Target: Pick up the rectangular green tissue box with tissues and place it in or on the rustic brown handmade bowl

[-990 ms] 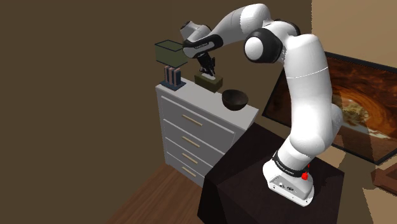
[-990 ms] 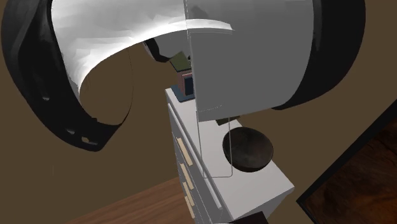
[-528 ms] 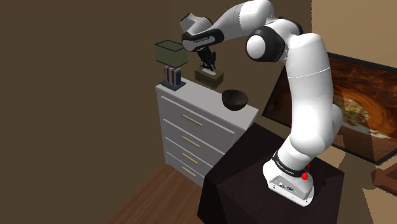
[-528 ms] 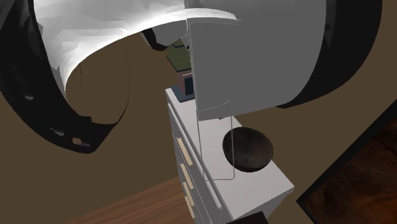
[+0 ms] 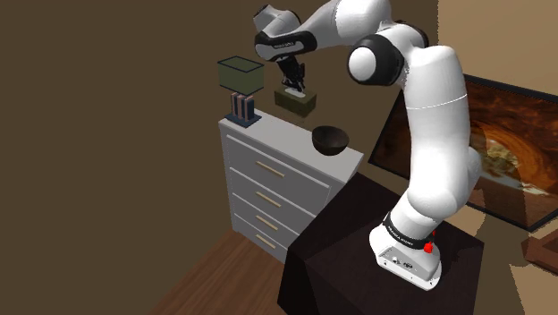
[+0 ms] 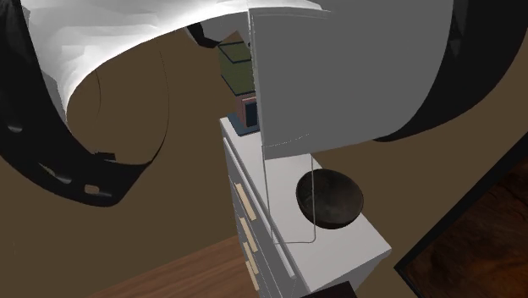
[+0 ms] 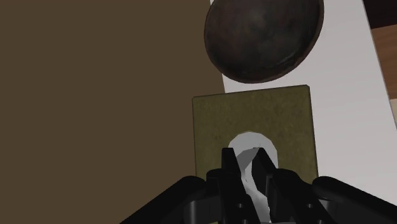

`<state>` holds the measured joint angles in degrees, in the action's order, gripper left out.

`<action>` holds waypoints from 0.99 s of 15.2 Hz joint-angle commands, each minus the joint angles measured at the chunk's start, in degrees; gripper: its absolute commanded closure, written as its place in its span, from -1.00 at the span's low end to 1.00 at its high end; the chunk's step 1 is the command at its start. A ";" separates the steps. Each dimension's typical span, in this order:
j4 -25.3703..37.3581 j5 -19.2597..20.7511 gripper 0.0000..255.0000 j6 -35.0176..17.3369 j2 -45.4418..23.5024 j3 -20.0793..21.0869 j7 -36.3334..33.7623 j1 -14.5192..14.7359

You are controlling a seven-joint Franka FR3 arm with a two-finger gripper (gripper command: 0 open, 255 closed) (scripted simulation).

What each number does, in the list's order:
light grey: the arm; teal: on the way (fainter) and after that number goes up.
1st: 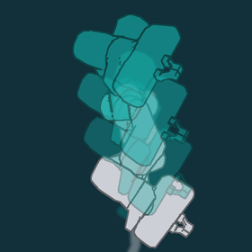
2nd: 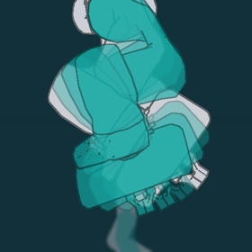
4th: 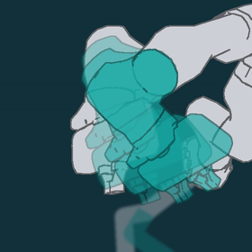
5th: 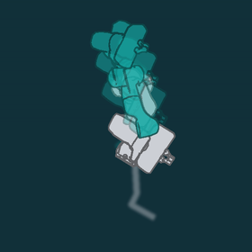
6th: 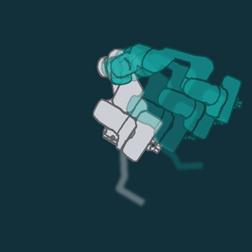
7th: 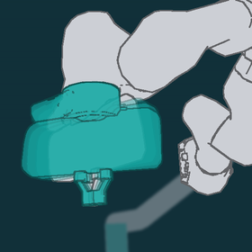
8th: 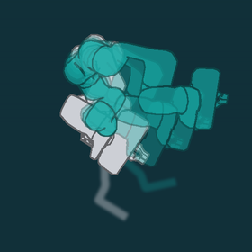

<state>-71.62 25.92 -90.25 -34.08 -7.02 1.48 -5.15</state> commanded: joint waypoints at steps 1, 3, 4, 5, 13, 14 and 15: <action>-3.79 0.35 1.00 -0.89 2.96 -0.11 -0.10 -0.10; -11.33 1.08 1.00 -3.18 8.34 -0.37 -0.48 -0.42; -14.72 1.45 1.00 -4.15 10.85 -0.53 -0.59 -0.59; -17.92 1.83 1.00 -5.02 13.28 -0.70 -0.65 -0.77; -38.72 5.26 1.00 -9.35 30.97 -2.48 0.19 -2.47; -40.88 5.74 1.00 -9.62 33.06 -2.74 0.44 -2.73; -42.96 6.23 1.00 -9.84 35.13 -3.01 0.73 -3.00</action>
<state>-111.91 31.60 -99.70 -1.42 -9.79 2.06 -7.92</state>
